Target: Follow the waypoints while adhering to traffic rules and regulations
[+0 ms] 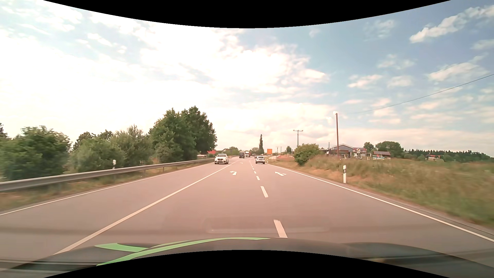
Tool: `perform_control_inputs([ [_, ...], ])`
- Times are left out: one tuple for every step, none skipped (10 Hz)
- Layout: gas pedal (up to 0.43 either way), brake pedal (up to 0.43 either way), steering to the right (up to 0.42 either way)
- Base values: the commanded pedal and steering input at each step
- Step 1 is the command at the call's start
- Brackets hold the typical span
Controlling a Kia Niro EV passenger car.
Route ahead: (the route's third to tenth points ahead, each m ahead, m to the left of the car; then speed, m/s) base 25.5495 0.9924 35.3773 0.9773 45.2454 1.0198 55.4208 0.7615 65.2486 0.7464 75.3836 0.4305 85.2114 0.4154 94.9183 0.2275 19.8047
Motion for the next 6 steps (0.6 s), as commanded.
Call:
perform_control_inputs([
  [0.000, 0.189, 0.000],
  [0.000, 0.201, 0.000],
  [0.000, 0.207, 0.000],
  [0.000, 0.213, 0.000],
  [0.000, 0.213, 0.001],
  [0.000, 0.220, 0.002],
])
